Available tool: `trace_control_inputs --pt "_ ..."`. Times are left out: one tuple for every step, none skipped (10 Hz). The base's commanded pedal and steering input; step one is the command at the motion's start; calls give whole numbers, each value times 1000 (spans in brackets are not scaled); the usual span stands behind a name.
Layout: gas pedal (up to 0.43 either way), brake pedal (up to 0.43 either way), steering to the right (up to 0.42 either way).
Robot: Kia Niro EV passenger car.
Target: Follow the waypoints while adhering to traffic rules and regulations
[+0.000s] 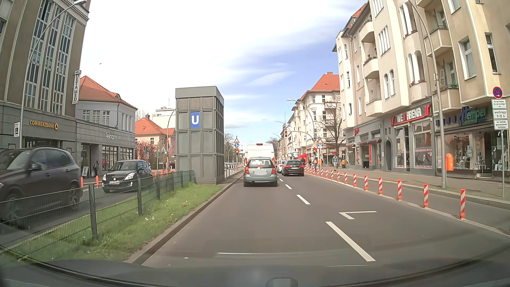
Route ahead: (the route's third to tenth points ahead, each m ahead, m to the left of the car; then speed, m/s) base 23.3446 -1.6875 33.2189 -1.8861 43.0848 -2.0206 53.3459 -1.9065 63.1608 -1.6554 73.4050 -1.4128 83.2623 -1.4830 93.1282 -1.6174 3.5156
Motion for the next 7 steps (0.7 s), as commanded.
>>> trace_control_inputs --pt "0 6 0" --pt "0 6 1" --pt "0 6 1" --pt "0 6 1" --pt "0 6 1" --pt "0 6 1" --pt "0 6 1"
